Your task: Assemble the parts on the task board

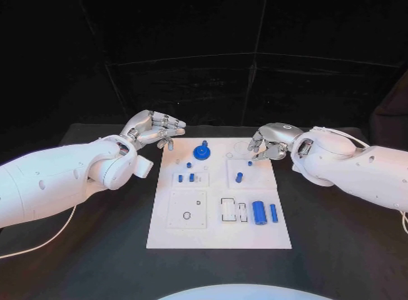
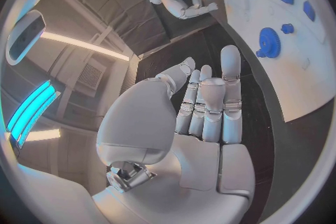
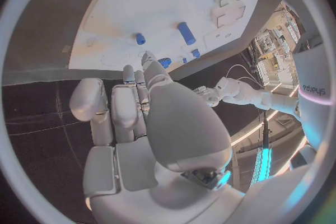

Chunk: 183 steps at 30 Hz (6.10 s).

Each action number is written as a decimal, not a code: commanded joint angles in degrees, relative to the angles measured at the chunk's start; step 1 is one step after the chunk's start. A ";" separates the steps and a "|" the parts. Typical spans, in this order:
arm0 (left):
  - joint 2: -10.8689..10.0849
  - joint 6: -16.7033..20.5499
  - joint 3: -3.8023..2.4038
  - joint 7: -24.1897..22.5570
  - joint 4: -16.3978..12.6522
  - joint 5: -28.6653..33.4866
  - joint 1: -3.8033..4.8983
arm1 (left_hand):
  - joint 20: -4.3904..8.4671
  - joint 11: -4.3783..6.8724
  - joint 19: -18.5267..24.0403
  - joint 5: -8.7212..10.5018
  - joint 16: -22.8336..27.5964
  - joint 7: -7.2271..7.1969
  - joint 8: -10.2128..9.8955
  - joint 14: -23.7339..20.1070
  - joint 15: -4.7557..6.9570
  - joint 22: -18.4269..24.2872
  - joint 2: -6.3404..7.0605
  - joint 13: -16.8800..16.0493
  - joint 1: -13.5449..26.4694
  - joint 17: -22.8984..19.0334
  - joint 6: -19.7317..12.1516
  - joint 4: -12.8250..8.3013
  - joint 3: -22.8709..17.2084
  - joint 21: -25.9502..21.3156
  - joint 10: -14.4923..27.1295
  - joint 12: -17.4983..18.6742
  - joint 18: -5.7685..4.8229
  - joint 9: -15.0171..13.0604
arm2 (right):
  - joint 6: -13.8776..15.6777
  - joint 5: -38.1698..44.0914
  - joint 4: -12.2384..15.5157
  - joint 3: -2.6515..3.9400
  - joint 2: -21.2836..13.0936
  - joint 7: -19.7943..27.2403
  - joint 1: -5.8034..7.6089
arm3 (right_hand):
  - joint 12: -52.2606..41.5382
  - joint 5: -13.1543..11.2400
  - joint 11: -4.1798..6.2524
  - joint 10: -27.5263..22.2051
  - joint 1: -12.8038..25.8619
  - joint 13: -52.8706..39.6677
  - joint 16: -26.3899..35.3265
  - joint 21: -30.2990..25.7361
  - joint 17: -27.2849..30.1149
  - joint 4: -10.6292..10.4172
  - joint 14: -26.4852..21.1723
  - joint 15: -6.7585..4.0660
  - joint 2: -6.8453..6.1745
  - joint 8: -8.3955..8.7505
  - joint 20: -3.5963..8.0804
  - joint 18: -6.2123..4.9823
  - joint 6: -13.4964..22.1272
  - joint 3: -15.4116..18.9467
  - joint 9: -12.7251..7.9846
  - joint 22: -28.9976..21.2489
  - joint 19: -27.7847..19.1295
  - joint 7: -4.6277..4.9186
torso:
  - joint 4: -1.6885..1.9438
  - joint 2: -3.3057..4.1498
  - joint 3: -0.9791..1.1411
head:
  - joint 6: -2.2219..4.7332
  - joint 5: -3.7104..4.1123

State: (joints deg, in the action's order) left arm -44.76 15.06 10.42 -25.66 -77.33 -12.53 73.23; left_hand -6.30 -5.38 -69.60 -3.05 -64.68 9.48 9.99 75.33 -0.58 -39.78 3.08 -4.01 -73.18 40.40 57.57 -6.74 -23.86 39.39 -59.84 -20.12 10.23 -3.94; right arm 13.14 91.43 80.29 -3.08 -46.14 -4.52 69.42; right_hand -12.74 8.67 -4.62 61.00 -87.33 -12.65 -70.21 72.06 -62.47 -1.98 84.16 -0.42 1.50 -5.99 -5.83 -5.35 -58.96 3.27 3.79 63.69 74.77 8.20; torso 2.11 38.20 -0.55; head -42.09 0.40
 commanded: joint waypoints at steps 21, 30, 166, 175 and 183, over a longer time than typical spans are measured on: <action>-1.62 -1.30 0.01 -6.34 -2.17 15.30 -0.02 | 0.02 0.14 0.52 0.17 0.56 -0.11 0.25 -0.75 0.13 0.30 -0.19 -0.13 0.28 -0.82 0.62 0.18 0.30 -0.56 -0.87 -0.52 0.31 0.01 | -5.15 9.09 -0.66 -0.02 1.90 -1.82 -1.16 | 2.21 -1.74 -0.58 1.40 -1.28 6.15 -1.00 0.62 -0.79 0.70 1.06 0.62 -1.04 1.72 -0.46 -0.34 -1.27 -6.21 0.12 0.85 0.72 0.73 | 0.09 0.14 -0.01 | -0.17 0.16; -1.67 -1.13 0.02 -6.04 -2.15 15.34 -0.02 | 0.03 0.15 0.53 0.17 0.66 -0.09 0.25 -0.83 0.14 0.33 -0.18 -0.13 0.24 -1.01 0.62 0.15 0.32 -0.60 -0.88 -0.55 0.32 0.02 | -6.86 9.05 -1.34 -0.03 2.46 -1.83 -1.84 | 2.90 -2.73 -0.35 3.61 -0.96 8.49 -1.45 1.51 -1.10 1.25 1.16 0.40 -1.74 1.92 -0.32 -0.13 -2.97 -12.19 0.15 2.03 1.28 0.54 | 0.04 0.13 0.05 | -0.46 -0.03; -0.31 -0.42 0.02 -3.80 -1.35 15.35 0.04 | 0.09 -0.11 0.61 0.16 1.01 0.23 0.02 -1.67 0.04 0.90 -0.60 0.08 -0.95 -2.21 0.23 -0.57 -0.04 -1.28 -0.10 -0.68 0.24 0.15 | -4.52 7.75 10.24 -0.54 12.32 -2.72 -7.94 | 6.88 -2.71 -1.13 3.39 10.02 9.09 -1.62 4.08 1.67 3.19 1.03 1.10 -9.42 2.49 -0.65 0.50 -2.72 -31.10 -0.08 5.62 2.64 1.37 | 0.02 0.11 -0.01 | -3.19 -3.69; -0.42 -0.53 0.02 -3.57 -1.32 15.35 0.04 | 0.07 -0.14 0.62 0.16 1.04 0.25 -0.01 -1.72 0.02 0.92 -0.61 0.09 -0.93 -2.30 0.17 -0.55 -0.03 -1.30 -0.04 -0.68 0.23 0.16 | -2.22 7.64 10.24 -0.78 12.15 -3.06 -7.93 | 7.14 -2.67 -1.61 1.62 11.12 9.00 -1.63 3.72 2.09 2.74 0.87 1.48 -10.39 2.54 -1.14 0.37 0.61 -29.09 -0.13 5.23 2.38 1.79 | 0.00 0.11 0.01 | -3.20 -3.78; -0.50 -0.55 0.02 -3.51 -1.21 15.35 0.04 | 0.07 -0.15 0.62 0.16 1.05 0.26 -0.02 -1.73 0.01 0.93 -0.62 0.09 -0.92 -2.33 0.15 -0.55 -0.03 -1.31 -0.02 -0.68 0.23 0.16 | -0.04 7.63 10.84 -0.82 11.66 -3.13 -7.94 | 6.83 -2.36 -1.65 1.86 11.26 8.94 -1.82 3.82 1.94 2.57 0.90 1.56 -10.28 2.46 -1.23 0.40 1.00 -28.76 -0.08 5.38 2.50 1.89 | 0.00 0.08 0.00 | -3.12 -3.66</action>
State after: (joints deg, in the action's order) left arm -45.25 15.17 10.49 -29.14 -78.54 2.67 73.17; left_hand -6.07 -5.43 -69.42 -3.05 -63.86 9.61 9.99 74.02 -0.52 -38.95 2.30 -3.98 -73.98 38.11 57.83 -7.20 -23.98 38.40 -60.19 -20.64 10.13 -3.86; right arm 10.55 98.78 90.79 -3.90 -34.38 -7.74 61.40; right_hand -5.64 6.16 -6.34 62.93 -76.73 -3.66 -71.76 75.99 -60.46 0.48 84.04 0.72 -8.87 -3.72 -6.77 -5.33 -58.38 -25.86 3.70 68.99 77.32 10.12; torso 2.11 38.28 -0.55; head -45.26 -3.30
